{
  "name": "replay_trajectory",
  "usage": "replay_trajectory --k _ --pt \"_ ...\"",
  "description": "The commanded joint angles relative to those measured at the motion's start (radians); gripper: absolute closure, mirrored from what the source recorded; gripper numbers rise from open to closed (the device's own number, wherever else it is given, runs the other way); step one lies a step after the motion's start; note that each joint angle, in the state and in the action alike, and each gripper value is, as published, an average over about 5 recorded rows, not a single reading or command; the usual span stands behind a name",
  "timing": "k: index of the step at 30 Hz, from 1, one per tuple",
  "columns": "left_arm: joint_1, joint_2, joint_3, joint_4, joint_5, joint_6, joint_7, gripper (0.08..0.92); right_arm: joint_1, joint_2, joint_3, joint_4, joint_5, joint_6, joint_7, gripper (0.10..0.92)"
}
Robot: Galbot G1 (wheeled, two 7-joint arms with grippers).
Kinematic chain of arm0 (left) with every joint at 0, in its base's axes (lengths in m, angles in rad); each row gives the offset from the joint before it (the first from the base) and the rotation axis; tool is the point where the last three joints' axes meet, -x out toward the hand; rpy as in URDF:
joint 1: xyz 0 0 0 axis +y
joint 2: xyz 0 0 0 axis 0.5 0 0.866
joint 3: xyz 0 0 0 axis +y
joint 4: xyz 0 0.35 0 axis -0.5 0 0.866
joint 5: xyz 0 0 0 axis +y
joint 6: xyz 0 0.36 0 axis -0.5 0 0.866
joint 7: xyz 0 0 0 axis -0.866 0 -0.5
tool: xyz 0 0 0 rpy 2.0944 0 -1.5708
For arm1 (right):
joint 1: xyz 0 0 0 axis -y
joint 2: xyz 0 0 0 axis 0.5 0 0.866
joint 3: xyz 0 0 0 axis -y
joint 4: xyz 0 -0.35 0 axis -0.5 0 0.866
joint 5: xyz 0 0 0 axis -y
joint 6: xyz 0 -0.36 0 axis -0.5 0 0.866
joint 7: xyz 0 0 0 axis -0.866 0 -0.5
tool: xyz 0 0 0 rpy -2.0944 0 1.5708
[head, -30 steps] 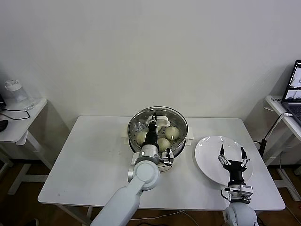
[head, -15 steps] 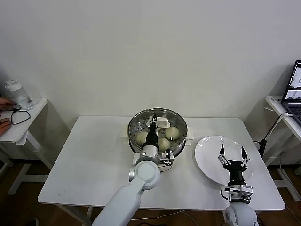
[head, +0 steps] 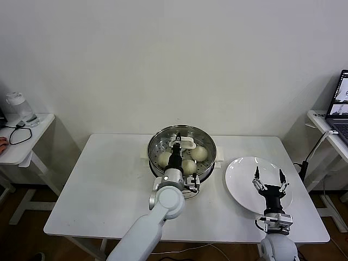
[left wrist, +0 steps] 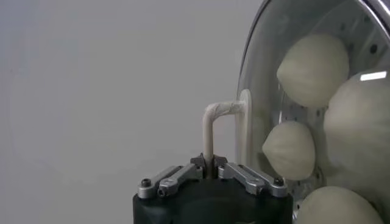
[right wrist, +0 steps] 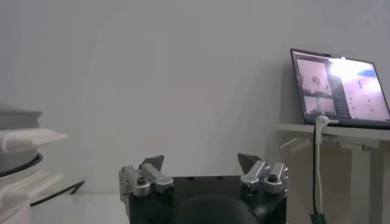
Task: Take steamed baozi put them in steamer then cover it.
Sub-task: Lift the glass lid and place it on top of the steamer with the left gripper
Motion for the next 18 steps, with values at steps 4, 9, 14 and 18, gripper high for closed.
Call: replay_trajectory --k 4,9,14,18 --pt "0.004 -0.007 -0.013 0.006 0.003 -0.011 0.0 0.808 0.0 0.0 0.0 0.002 0.001 0.0 0.0 0.203" --pt "0.011 -0.003 -0.017 -0.01 0.001 -0.013 -0.003 0.757 0.001 0.0 -0.001 0.002 0.001 0.0 0.0 0.203" --pt "0.033 0.019 -0.011 -0.078 -0.014 -0.009 -0.007 0.622 0.002 0.001 -0.002 0.001 -0.001 0.0 -0.001 0.203" --pt "0.062 0.063 0.004 -0.169 -0.056 -0.001 -0.008 0.501 0.002 0.003 -0.001 0.005 -0.006 0.0 0.0 0.203"
